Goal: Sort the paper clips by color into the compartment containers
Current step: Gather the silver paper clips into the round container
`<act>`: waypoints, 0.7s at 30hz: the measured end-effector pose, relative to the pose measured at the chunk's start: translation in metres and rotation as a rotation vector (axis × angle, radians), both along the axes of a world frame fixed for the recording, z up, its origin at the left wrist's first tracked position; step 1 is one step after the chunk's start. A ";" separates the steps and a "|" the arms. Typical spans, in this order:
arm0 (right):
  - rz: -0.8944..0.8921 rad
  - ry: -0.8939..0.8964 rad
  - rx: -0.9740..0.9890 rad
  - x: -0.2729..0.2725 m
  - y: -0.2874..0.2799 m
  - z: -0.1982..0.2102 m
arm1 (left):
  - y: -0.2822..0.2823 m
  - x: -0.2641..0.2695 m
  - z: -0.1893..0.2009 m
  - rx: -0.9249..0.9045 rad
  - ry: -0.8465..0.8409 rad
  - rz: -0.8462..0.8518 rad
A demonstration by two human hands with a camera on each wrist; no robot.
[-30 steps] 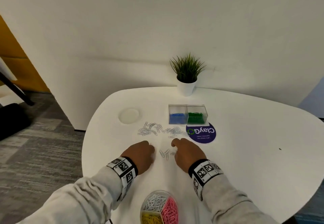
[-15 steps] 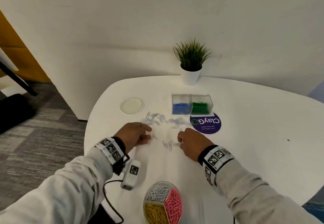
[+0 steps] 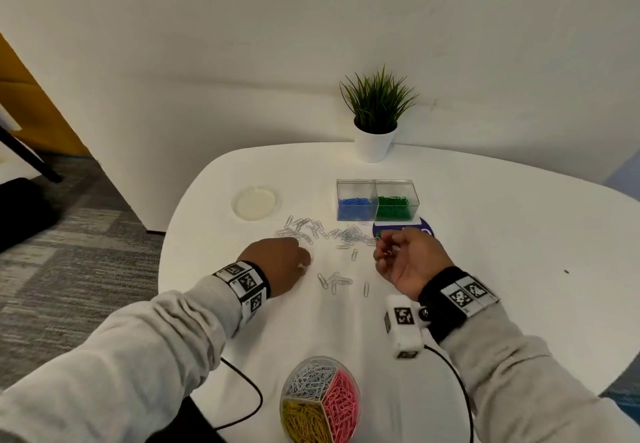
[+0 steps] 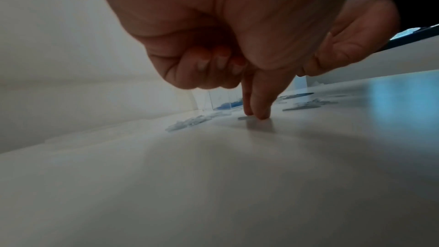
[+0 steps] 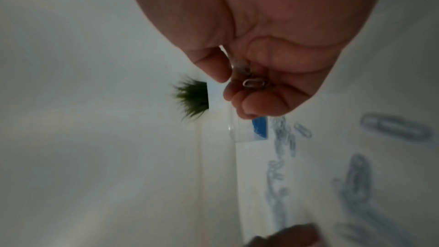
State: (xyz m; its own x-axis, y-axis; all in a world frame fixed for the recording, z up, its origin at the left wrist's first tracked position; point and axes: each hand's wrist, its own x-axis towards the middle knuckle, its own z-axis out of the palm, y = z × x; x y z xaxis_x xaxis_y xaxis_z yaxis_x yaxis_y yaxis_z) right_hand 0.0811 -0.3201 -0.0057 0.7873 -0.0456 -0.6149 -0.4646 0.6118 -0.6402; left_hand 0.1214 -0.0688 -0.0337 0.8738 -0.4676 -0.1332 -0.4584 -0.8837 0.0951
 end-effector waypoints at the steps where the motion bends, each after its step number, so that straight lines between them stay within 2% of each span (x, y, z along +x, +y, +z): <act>1: 0.053 -0.013 -0.153 0.001 0.003 0.001 | 0.000 0.001 -0.001 0.003 -0.001 -0.023; 2: 0.173 -0.039 -0.417 0.001 0.006 0.001 | 0.000 0.001 -0.002 0.006 -0.007 -0.043; 5: 0.823 -0.148 -1.473 -0.006 0.015 -0.006 | -0.002 -0.002 -0.001 0.049 -0.006 -0.063; 6: 0.928 -0.149 -1.647 -0.009 0.017 -0.010 | -0.003 -0.002 -0.001 0.038 0.025 -0.060; 7: 0.984 -0.138 -1.734 -0.014 0.019 -0.012 | -0.003 -0.002 0.000 -0.008 0.072 -0.040; 9: 1.016 -0.152 -1.751 -0.022 0.025 -0.018 | 0.000 -0.001 0.003 -0.205 0.192 0.096; 11: 1.042 -0.176 -1.727 -0.024 0.030 -0.022 | 0.003 0.001 0.008 -0.616 0.426 0.350; 13: 0.982 -0.122 -1.588 -0.020 0.031 -0.018 | 0.001 -0.004 0.015 -1.045 0.676 0.564; 14: 0.914 -0.089 -1.450 -0.017 0.029 -0.016 | 0.000 -0.005 0.018 -1.175 0.760 0.642; 15: 0.812 -0.063 -1.237 -0.015 0.028 -0.012 | 0.000 -0.005 0.021 -1.228 0.806 0.693; 17: 0.495 -0.002 -0.654 -0.014 0.025 -0.007 | -0.003 -0.006 0.025 -1.245 0.856 0.720; 18: 0.377 0.019 -0.440 -0.015 0.023 -0.004 | -0.005 -0.004 0.026 -1.240 0.875 0.726; 19: 0.337 0.020 -0.339 -0.014 0.021 0.000 | -0.007 -0.003 0.027 -1.216 0.881 0.714; 20: 0.344 0.016 -0.332 -0.012 0.020 0.000 | -0.011 -0.003 0.028 -1.133 0.837 0.656; 21: 0.398 -0.003 -0.430 -0.009 0.022 -0.001 | -0.013 -0.002 0.026 -0.955 0.717 0.538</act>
State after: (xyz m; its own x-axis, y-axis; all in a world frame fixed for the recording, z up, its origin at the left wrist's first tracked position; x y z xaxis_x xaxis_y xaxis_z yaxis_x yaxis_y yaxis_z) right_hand 0.0717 -0.2977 -0.0066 0.7965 0.0094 -0.6046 -0.6035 0.0752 -0.7938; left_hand 0.1198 -0.0813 -0.0072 0.8537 -0.2521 -0.4557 0.3425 -0.3874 0.8559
